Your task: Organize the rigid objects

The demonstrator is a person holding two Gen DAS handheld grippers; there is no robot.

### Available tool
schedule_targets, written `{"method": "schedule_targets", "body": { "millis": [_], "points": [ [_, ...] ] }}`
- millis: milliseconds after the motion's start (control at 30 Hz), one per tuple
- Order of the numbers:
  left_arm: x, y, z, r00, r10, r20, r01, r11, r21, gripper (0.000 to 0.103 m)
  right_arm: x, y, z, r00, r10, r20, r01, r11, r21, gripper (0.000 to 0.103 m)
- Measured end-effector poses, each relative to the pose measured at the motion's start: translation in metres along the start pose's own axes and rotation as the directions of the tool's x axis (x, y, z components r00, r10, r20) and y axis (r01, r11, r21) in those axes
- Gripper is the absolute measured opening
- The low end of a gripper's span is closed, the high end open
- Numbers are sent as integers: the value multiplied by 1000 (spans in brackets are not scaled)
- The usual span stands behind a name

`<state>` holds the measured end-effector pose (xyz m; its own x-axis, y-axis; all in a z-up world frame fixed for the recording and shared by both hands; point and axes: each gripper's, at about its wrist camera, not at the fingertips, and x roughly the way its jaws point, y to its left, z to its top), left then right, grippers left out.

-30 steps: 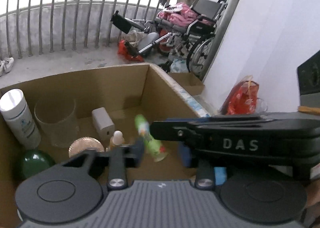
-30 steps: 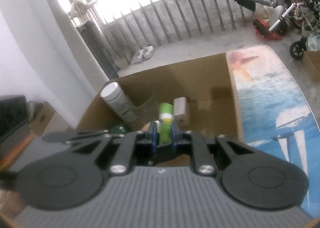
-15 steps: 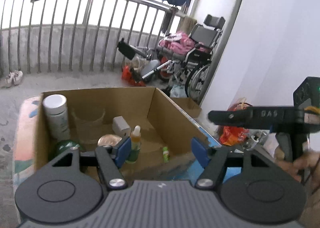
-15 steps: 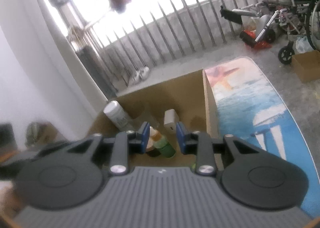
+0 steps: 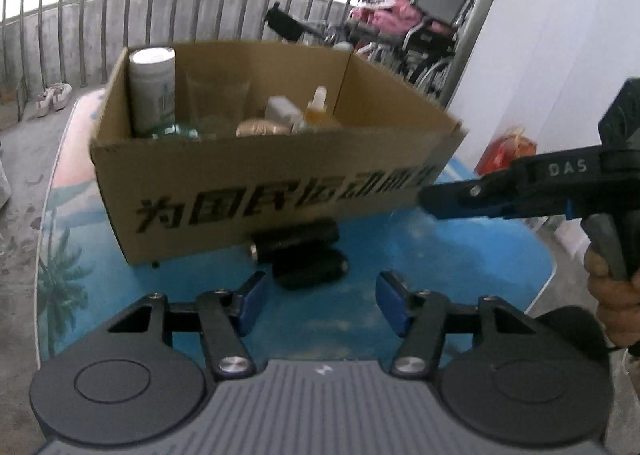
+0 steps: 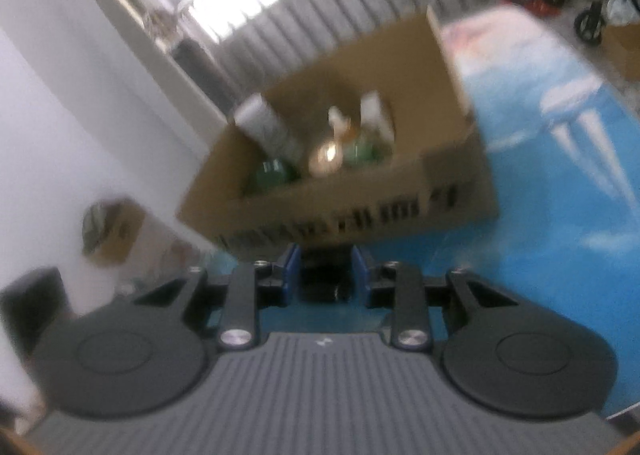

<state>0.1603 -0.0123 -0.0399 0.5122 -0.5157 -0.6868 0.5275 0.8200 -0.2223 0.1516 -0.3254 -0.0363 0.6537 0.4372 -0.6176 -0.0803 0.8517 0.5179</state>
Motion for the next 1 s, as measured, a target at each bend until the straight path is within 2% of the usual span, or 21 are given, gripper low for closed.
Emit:
{"method": "schedule_targets", "body": {
  "millis": [167, 367, 500, 633, 767, 1000],
  "points": [
    [26, 3, -4, 999, 30, -43, -29, 999, 22, 53, 41, -2, -12, 995, 1, -99, 0, 1000, 15, 28],
    [47, 2, -6, 996, 50, -69, -45, 997, 62, 53, 71, -9, -13, 988, 15, -153, -10, 999, 33, 28],
    [51, -2, -8, 997, 64, -50, -59, 993, 106, 54, 88, -9, -14, 984, 21, -177, -15, 999, 33, 28],
    [54, -6, -9, 997, 77, -27, -73, 990, 120, 53, 97, -6, -13, 984, 31, -176, -28, 999, 20, 27],
    [54, -12, -13, 993, 121, -5, -120, 986, 118, 53, 104, 0, -15, 984, 39, -176, -39, 999, 0, 26],
    [39, -14, -16, 993, 120, 23, -121, 990, 75, 45, 98, 4, -17, 986, 44, -161, -43, 999, 11, 27]
  ]
}}
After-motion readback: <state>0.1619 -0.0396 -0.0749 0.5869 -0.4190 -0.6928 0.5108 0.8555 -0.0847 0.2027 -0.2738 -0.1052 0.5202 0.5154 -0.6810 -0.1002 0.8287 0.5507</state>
